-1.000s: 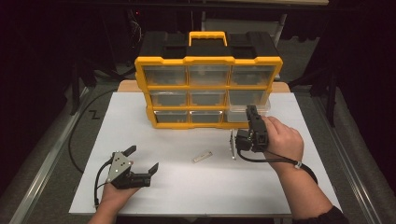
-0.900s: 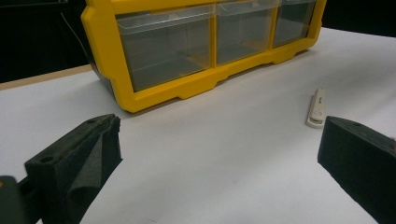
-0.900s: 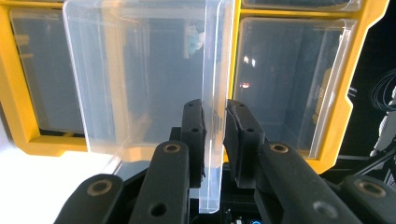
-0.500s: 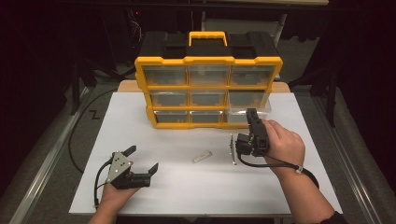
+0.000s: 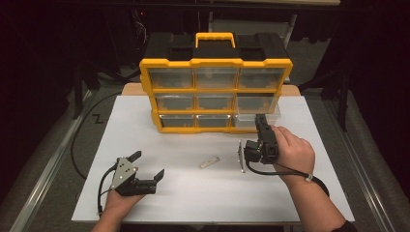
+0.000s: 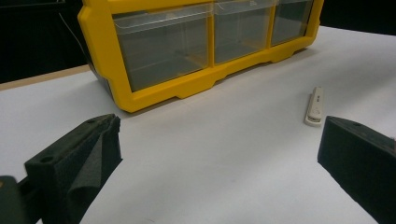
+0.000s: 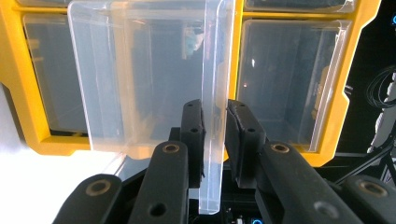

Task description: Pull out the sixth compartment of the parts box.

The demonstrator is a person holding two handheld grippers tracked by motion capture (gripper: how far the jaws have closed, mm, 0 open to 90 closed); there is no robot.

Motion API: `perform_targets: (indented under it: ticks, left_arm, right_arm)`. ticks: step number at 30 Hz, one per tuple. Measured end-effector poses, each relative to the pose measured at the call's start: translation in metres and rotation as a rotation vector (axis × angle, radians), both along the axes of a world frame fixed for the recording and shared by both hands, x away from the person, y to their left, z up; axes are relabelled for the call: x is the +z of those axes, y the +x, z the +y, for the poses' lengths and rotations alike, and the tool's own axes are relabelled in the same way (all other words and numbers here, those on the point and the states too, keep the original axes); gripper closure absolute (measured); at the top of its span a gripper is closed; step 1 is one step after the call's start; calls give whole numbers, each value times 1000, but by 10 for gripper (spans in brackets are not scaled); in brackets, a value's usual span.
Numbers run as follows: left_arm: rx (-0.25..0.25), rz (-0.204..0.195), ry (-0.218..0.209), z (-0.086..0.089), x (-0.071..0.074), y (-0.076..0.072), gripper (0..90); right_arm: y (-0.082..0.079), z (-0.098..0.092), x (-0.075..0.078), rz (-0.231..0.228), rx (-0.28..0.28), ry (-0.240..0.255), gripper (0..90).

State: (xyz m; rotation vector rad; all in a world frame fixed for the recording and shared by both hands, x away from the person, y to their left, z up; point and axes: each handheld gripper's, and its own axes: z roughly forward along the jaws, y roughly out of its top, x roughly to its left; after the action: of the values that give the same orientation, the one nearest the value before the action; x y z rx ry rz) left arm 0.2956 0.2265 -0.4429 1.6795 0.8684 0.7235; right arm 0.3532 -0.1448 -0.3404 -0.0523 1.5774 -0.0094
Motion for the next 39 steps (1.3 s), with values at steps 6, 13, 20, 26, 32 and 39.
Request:
perform_targets:
  ticks: [6,13,20,26,32,39]
  left_arm:
    - [0,1,1,0,0,0,3]
    - [0,1,2,0,0,0,4]
    - [-1,1,2,0,0,0,3]
    - [-1,3,0,0,0,0,3]
    - [0,3,-2,0,0,0,4]
    - [-2,4,-2,-1,0,-1,3]
  right_arm:
    - [2,1,0,-2,1,0,799]
    - [2,1,1,3,0,0,796]
    - [4,0,5,40,-18,7,715]
    - [1,-1,9,51,-20,23,624]
    - [-2,-2,4,62,-7,35,549]
    - [-9,-3,-2,71,-2,43,496]
